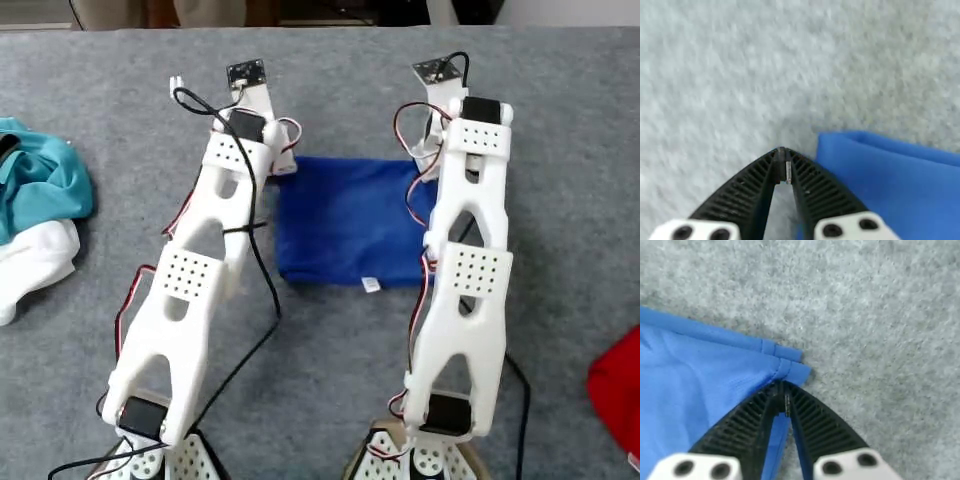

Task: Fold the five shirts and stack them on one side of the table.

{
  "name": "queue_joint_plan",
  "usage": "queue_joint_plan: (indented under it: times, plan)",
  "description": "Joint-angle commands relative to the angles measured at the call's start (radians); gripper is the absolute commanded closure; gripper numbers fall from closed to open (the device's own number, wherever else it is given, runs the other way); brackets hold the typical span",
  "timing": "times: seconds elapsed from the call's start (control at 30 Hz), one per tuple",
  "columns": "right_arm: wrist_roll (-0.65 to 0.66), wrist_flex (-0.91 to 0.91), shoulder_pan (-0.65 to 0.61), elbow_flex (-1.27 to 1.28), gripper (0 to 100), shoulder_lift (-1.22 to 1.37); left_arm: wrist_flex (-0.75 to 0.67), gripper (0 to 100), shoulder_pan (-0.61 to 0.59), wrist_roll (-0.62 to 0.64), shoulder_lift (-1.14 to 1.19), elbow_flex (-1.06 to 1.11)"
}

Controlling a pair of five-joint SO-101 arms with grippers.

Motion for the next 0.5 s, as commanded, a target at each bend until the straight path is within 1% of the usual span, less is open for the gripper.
queue_joint_plan:
  times: [0.0, 0.17, 0.23, 0.3, 0.37, 0.4, 0.47]
  plan:
    - [-0.008, -0.011, 0.005, -0.042, 99.3, -0.004, -0.032, 98, -0.028, -0.075, -0.019, -0.008]
    - [-0.008, -0.008, 0.007, -0.042, 99.3, -0.004, -0.044, 98, -0.08, -0.074, -0.021, -0.011]
    - [-0.008, -0.008, 0.004, -0.042, 99.3, -0.004, -0.02, 98, -0.083, -0.044, -0.021, -0.052]
    - [-0.008, -0.009, 0.004, -0.042, 99.3, -0.004, 0.032, 98, -0.064, 0.005, -0.021, -0.146]
    - [-0.008, -0.009, 0.002, -0.042, 99.3, -0.004, 0.071, 98, -0.032, 0.018, -0.013, -0.256]
    - [-0.008, -0.009, 0.002, -0.042, 99.3, -0.004, 0.077, 98, -0.017, 0.018, -0.012, -0.284]
    - [-0.008, -0.009, 0.002, -0.042, 99.3, -0.004, 0.072, 98, 0.021, 0.017, -0.012, -0.259]
